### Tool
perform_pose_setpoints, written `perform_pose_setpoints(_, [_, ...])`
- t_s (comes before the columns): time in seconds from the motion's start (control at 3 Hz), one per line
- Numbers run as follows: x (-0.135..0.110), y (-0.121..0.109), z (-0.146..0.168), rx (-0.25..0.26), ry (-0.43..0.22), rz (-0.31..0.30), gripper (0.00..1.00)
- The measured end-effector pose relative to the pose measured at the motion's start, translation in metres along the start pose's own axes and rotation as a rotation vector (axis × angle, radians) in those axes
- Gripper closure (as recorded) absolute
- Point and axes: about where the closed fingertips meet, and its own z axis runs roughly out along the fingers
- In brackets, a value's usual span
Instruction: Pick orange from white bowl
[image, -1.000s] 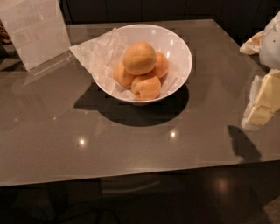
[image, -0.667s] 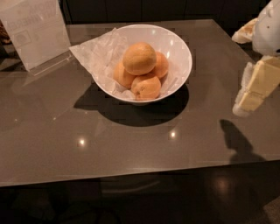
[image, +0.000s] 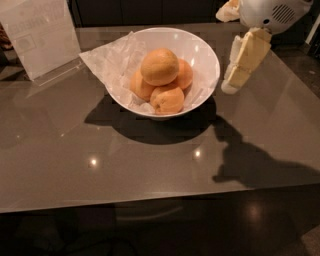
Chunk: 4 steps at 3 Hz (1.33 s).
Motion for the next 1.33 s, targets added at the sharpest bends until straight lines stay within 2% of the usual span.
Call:
perform_pose_setpoints(0.67, [-0.003, -0.006, 0.001, 0.024, -0.043, 0.017, 0.0])
perform_pose_setpoints(1.0, [-0.019, -0.009, 0.041, -0.073, -0.11, 0.008, 0.0])
perform_pose_setpoints(1.33, [-0.03, -0.013, 0.085, -0.17, -0.148, -0.002, 0.0])
